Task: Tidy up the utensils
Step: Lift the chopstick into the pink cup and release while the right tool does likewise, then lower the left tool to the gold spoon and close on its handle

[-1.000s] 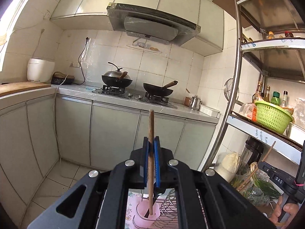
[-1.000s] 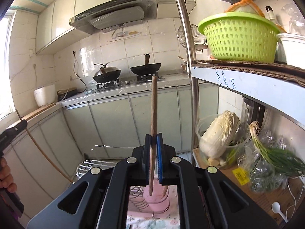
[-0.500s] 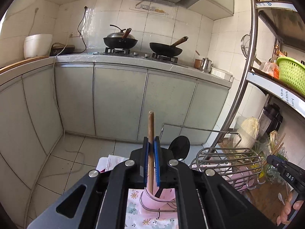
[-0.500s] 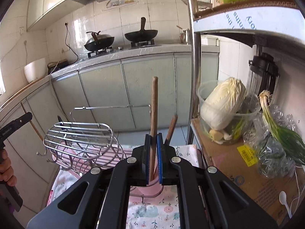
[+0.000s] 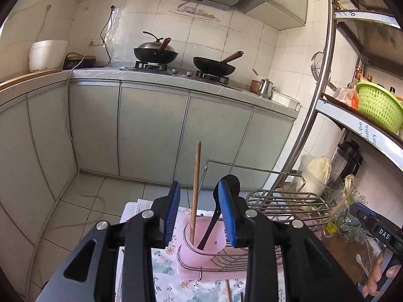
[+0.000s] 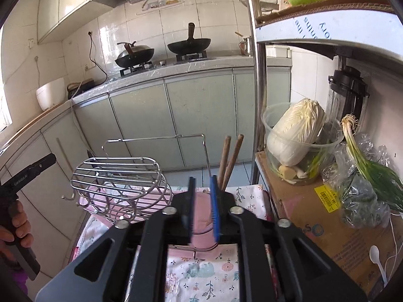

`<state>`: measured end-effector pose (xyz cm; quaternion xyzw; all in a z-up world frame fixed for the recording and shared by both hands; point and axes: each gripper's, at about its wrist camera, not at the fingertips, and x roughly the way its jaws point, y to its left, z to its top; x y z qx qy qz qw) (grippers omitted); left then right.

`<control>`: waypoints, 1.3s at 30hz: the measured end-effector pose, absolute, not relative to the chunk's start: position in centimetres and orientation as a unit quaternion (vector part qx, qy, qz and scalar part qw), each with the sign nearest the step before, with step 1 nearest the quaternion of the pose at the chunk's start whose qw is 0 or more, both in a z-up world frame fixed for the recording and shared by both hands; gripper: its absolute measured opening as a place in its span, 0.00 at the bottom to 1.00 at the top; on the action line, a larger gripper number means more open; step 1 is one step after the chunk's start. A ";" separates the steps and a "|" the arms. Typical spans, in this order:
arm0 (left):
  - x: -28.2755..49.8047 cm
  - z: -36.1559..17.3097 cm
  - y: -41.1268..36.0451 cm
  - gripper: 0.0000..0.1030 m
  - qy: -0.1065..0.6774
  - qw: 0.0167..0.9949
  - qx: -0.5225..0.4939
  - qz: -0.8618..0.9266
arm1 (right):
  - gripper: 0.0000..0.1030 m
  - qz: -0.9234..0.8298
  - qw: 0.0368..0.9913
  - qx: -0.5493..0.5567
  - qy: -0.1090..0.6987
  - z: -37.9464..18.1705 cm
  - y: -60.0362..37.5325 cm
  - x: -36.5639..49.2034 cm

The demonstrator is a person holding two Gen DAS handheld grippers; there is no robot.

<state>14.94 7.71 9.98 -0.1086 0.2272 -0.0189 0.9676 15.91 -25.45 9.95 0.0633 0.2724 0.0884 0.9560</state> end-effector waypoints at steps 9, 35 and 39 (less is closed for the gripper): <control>9.6 9.7 6.8 0.30 0.213 0.971 -0.098 -0.047 | 0.63 0.104 0.972 0.053 0.202 10.6 -24.1 9.8; 6.0 -6.4 2.1 0.30 0.394 0.910 -0.074 -0.107 | 0.75 0.106 0.923 0.051 0.367 -2.1 -21.4 6.3; 6.8 -8.7 1.6 0.28 0.436 0.887 -0.080 -0.127 | 0.74 0.108 0.909 0.064 0.398 -3.8 -21.7 6.8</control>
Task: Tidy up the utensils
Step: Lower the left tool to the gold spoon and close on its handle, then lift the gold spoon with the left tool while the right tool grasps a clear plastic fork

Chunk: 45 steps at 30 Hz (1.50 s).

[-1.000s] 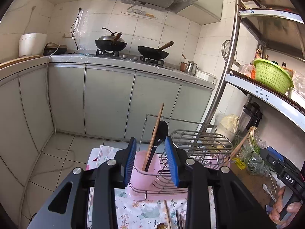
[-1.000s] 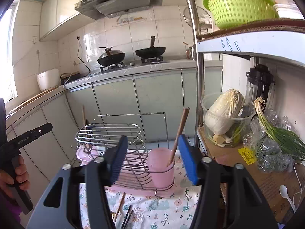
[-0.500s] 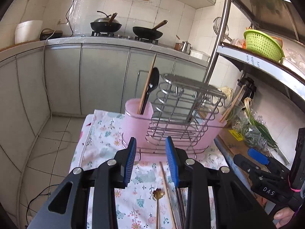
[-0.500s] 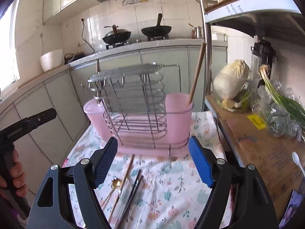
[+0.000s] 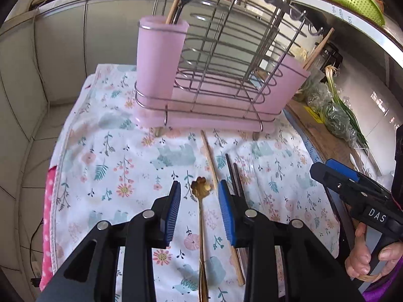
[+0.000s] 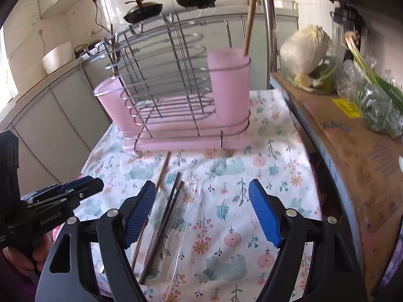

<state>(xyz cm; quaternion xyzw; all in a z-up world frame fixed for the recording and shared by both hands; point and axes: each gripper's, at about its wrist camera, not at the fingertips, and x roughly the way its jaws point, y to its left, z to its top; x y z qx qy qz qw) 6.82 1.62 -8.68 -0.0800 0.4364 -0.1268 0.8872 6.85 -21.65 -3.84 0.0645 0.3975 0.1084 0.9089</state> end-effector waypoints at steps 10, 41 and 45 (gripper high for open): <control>10.7 -12.5 -0.3 0.14 0.545 0.825 -0.053 -0.142 | 0.38 0.132 0.883 0.108 0.438 -6.2 -22.5 7.8; 9.1 -9.1 3.4 0.02 0.478 0.865 -0.094 -0.124 | 0.21 0.142 0.790 0.158 0.575 -11.7 -18.7 13.1; 8.8 -9.0 3.3 0.02 0.472 0.867 -0.097 -0.126 | 0.21 0.131 0.789 0.141 0.584 -12.2 -17.7 14.0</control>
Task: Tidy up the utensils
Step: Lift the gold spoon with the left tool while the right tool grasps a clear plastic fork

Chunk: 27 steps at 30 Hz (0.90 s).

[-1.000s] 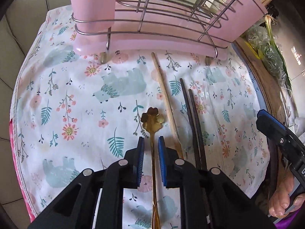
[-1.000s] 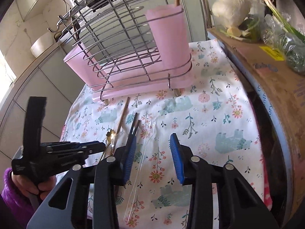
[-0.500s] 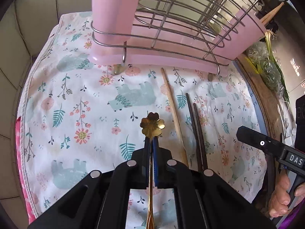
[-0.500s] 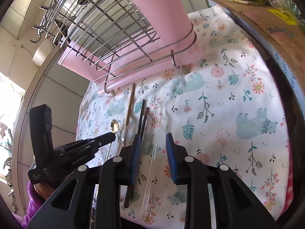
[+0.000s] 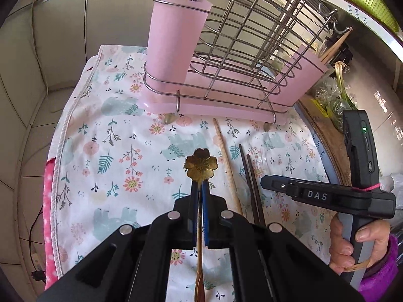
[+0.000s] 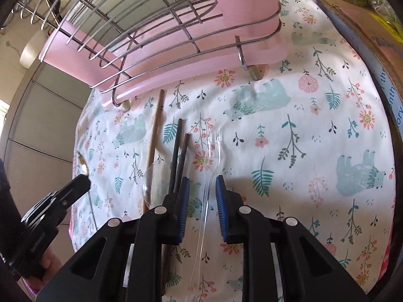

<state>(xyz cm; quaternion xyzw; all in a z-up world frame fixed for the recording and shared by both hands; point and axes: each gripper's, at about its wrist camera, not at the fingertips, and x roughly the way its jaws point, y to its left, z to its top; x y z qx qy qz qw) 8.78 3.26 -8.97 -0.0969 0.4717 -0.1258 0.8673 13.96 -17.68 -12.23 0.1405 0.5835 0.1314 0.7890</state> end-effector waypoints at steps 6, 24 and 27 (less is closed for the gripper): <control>8.5 -9.0 3.6 0.02 0.467 0.869 -0.104 -0.125 | 0.21 0.122 0.796 0.117 0.582 -12.4 -16.9 14.6; 6.5 -6.0 4.5 0.02 0.416 0.893 -0.129 -0.111 | 0.03 0.143 0.854 0.138 0.481 -8.4 -19.2 11.0; 6.1 -5.3 4.8 0.02 0.400 0.900 -0.136 -0.112 | 0.03 0.159 0.867 0.154 0.446 -6.8 -19.9 10.1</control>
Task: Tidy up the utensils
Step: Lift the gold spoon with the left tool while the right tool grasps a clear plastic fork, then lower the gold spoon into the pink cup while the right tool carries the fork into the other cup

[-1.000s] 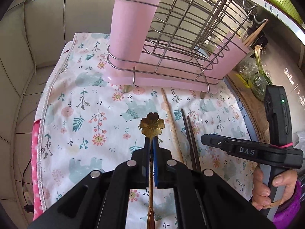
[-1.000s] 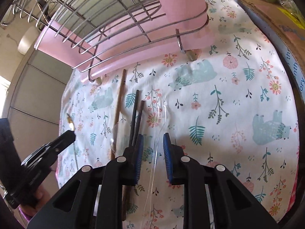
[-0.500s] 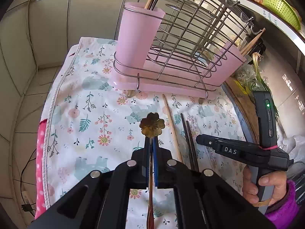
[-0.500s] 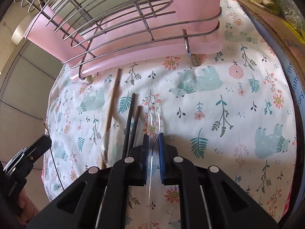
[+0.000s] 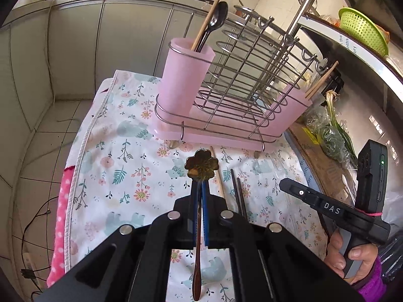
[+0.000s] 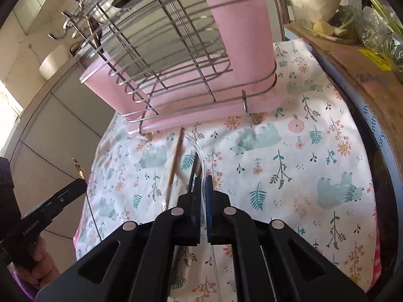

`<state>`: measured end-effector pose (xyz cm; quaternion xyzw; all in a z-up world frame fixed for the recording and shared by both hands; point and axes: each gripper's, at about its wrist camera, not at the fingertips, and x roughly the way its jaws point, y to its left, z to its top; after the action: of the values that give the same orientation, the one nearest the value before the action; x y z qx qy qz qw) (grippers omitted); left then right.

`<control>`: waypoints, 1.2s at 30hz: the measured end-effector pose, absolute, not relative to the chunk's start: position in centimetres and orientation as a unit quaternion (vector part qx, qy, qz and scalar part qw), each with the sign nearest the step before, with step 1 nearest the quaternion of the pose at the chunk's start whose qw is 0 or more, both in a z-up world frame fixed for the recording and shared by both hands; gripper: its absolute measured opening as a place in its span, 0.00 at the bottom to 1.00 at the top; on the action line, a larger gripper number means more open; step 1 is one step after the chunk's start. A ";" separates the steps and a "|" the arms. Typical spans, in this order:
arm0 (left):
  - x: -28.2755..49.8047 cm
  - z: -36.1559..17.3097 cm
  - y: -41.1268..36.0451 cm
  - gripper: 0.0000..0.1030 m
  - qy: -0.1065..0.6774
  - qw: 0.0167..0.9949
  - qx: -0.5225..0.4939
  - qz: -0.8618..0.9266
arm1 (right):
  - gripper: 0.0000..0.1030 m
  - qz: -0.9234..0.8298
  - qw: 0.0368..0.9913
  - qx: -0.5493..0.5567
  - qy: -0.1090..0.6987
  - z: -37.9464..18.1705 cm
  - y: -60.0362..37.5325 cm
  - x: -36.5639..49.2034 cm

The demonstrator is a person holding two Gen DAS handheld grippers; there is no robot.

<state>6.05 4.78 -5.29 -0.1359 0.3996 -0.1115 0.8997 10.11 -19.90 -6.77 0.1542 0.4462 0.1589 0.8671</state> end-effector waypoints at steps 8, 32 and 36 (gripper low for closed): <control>5.2 -2.6 5.4 0.00 0.348 0.918 -0.152 -0.114 | 0.03 0.195 0.898 0.191 0.346 -2.2 -22.0 8.2; 15.1 -10.9 5.3 0.17 0.545 0.821 -0.146 -0.088 | 0.03 0.197 0.904 0.223 0.307 -1.1 -23.9 8.9; 16.9 -12.5 4.9 0.15 0.562 0.815 -0.129 -0.059 | 0.03 0.198 0.901 0.227 0.313 -1.6 -24.2 9.1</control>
<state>16.86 4.93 -12.47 -0.1288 0.5624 -0.0590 0.8147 9.15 -24.21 -1.56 0.2266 0.3132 0.1984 0.9007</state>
